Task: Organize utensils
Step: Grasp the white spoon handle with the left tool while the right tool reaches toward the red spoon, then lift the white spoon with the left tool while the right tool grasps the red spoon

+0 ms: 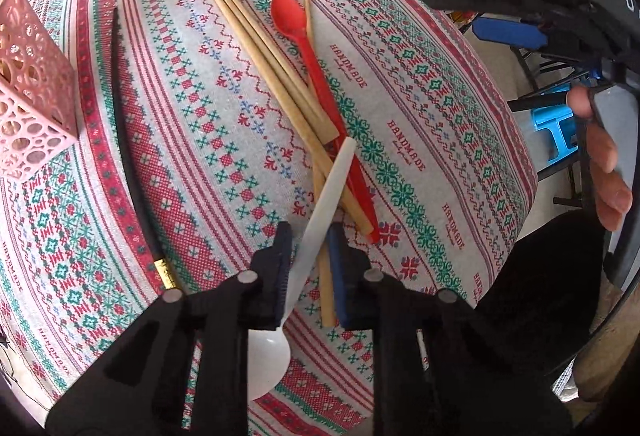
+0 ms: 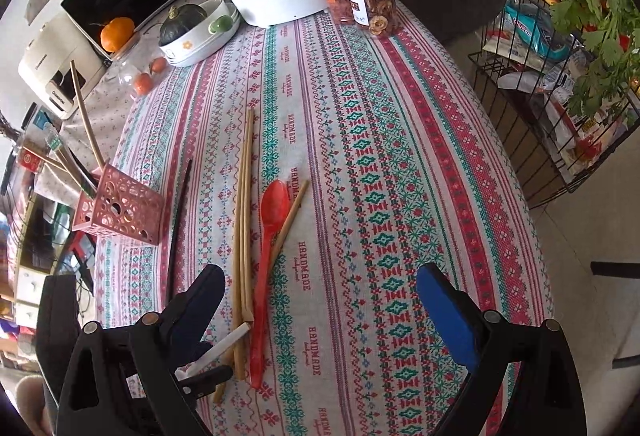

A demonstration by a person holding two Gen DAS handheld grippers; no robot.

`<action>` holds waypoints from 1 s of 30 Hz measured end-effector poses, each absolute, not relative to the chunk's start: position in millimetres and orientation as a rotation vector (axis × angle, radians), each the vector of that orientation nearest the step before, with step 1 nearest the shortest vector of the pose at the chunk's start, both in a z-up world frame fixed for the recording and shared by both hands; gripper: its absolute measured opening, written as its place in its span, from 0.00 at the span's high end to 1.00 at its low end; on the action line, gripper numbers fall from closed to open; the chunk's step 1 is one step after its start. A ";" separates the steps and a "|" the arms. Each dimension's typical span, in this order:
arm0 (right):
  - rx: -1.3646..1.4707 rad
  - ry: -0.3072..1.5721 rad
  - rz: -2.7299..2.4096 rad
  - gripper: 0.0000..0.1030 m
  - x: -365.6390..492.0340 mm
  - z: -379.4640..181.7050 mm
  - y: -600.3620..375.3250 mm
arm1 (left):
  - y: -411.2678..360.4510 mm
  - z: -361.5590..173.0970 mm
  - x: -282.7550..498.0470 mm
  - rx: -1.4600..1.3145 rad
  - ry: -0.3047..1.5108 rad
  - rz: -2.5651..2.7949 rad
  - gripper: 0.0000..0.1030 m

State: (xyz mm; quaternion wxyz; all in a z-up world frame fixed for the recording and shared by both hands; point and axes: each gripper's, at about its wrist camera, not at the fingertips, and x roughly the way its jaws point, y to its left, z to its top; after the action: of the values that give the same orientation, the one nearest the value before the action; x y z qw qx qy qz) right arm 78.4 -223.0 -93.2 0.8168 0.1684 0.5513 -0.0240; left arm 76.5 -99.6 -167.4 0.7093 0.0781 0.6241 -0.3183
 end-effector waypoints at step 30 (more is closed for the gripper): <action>0.204 1.220 0.042 0.72 158.6 -144.2 -169.0 | -19.0 -93.3 71.5 -0.013 1.043 -0.603 0.95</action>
State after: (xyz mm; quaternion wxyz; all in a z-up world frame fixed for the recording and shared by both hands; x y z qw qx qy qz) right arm 158.6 -169.0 -144.2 0.8145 0.0958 0.5719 0.0196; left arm 71.5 -19.0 -93.3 0.8239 -0.0062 0.4907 -0.2836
